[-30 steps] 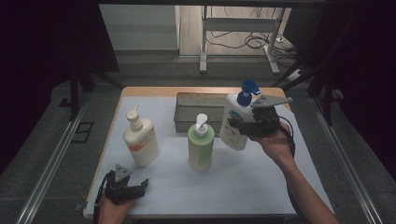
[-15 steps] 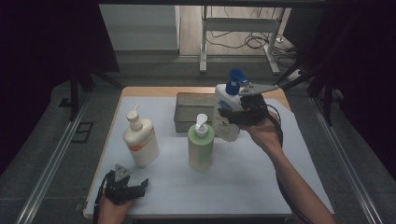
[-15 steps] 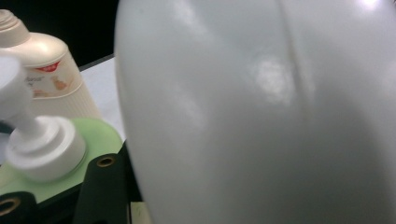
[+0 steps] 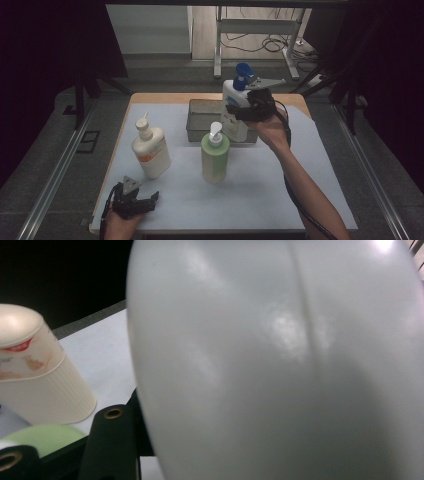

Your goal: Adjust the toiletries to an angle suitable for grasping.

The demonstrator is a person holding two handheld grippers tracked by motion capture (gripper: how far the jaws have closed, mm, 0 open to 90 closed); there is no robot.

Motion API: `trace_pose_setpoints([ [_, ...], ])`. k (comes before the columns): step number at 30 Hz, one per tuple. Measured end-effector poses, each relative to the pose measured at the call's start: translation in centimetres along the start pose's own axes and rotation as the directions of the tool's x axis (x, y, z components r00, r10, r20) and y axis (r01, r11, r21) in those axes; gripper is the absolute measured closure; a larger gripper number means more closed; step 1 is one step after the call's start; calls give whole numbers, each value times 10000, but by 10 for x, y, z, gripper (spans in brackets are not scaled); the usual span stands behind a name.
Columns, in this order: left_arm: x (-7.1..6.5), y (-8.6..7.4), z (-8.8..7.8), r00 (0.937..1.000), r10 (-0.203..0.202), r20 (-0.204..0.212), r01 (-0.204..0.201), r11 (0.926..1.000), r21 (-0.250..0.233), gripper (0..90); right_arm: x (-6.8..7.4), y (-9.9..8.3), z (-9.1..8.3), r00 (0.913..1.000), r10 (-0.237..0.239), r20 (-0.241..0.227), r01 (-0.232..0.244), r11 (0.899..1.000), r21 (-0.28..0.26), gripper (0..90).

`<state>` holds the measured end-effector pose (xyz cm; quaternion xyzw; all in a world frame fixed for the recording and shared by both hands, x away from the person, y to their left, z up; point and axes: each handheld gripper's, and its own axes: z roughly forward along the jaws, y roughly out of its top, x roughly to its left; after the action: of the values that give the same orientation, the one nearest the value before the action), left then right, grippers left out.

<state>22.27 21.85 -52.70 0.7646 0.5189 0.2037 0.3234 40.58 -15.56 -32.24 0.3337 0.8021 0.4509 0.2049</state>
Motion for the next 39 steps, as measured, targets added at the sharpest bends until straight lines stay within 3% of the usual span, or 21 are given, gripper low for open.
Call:
trace_pose_setpoints([
  [39, 0, 0, 0, 10000, -16, 22, 16, 10000, 51, 121, -16, 29, 67, 9970, 260, 724, -259, 9997, -22, 401],
])
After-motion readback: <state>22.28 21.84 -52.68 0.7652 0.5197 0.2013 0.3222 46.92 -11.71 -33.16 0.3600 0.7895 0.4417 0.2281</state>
